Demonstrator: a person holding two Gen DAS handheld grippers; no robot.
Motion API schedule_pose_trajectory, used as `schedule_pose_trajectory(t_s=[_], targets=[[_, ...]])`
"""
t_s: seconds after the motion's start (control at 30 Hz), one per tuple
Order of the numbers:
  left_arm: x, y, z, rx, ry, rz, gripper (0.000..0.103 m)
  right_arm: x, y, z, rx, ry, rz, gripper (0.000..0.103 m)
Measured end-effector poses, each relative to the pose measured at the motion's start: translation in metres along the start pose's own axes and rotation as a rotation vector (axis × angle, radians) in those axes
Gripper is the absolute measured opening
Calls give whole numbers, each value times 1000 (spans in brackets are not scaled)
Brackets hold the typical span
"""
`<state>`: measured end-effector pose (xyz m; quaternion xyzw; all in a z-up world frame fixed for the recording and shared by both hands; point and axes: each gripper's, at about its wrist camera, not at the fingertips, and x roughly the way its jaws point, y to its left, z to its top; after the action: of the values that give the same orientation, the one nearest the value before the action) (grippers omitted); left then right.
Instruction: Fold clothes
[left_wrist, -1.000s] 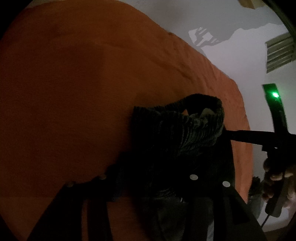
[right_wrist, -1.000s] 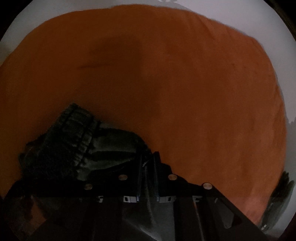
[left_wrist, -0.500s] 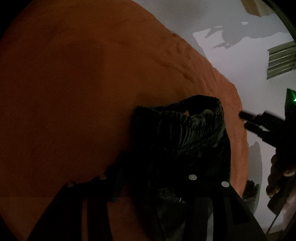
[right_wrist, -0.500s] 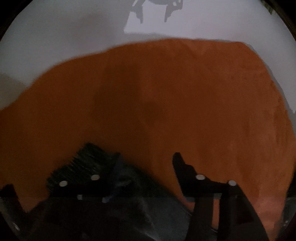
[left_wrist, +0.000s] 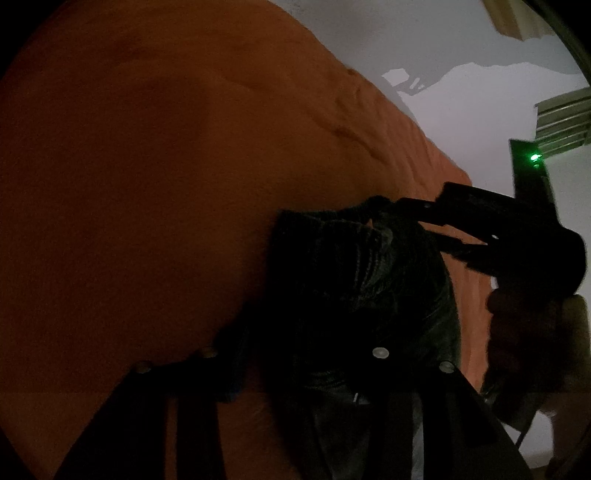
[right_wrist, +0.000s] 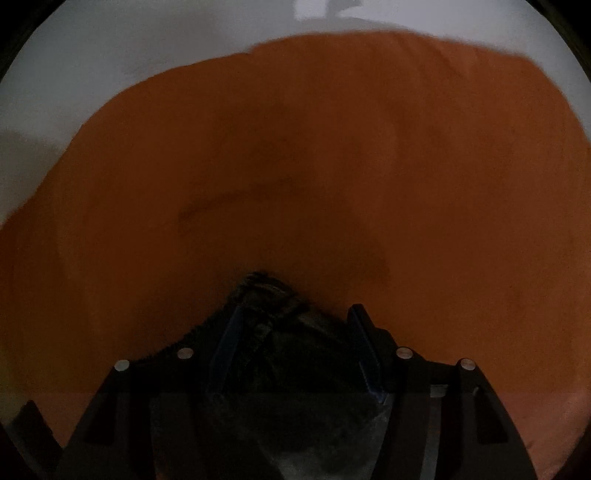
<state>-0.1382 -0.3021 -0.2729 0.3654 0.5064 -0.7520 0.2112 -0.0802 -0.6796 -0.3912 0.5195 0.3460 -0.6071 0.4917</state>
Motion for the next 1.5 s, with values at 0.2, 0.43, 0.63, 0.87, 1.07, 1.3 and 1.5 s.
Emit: schedule_pose_trajectory(t_s=[0.2, 0.43, 0.63, 0.87, 1.07, 1.3, 1.5], targets=[[-7, 11, 1, -24, 38, -55, 43, -21, 16, -8, 2, -94, 45, 61], [-5, 9, 4, 13, 54, -50, 43, -121, -6, -62, 19, -283, 98, 61], [-3, 4, 7, 29, 66, -18, 43, -171, -77, -163, 220, -304, 57, 61], [0, -8, 11, 83, 97, 42, 44, -240, -188, -398, 737, -417, -42, 61], [-6, -27, 5, 181, 85, 157, 47, -264, -219, -606, 1130, -461, -151, 61], [-60, -107, -16, 508, -20, 312, 54, -281, -208, -809, 1465, -525, -231, 61], [-83, -160, -74, 733, -97, 207, 65, -246, -166, -893, 1706, -598, -183, 61]])
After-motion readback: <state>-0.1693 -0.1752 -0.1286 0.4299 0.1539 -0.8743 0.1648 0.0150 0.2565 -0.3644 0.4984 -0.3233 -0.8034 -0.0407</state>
